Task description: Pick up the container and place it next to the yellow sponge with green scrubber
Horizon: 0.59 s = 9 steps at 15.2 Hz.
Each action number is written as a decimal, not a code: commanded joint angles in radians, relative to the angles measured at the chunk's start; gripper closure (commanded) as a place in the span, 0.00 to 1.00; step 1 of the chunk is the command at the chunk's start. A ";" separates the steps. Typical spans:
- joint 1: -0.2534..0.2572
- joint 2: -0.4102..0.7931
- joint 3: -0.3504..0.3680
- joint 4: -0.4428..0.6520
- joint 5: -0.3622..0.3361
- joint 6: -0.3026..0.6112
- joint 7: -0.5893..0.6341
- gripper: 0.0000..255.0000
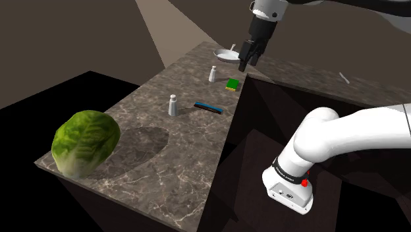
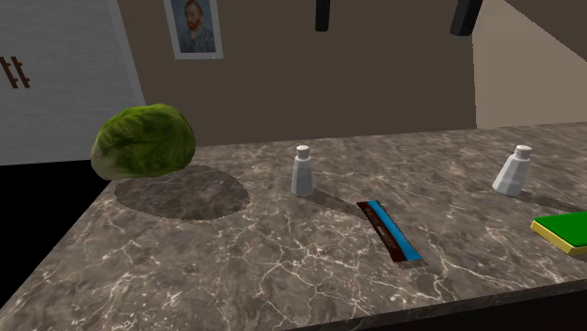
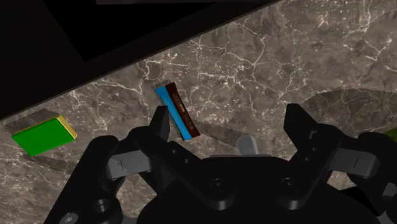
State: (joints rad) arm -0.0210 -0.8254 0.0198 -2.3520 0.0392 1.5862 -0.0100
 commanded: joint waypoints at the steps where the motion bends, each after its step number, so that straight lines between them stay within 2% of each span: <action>1: 0.000 0.000 0.000 0.000 0.000 0.000 0.000 0.00; 9: 0.013 0.222 0.056 -0.026 0.032 0.258 0.051 0.00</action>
State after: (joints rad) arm -0.0103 -0.6443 0.0662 -2.3859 0.0665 1.8081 0.0315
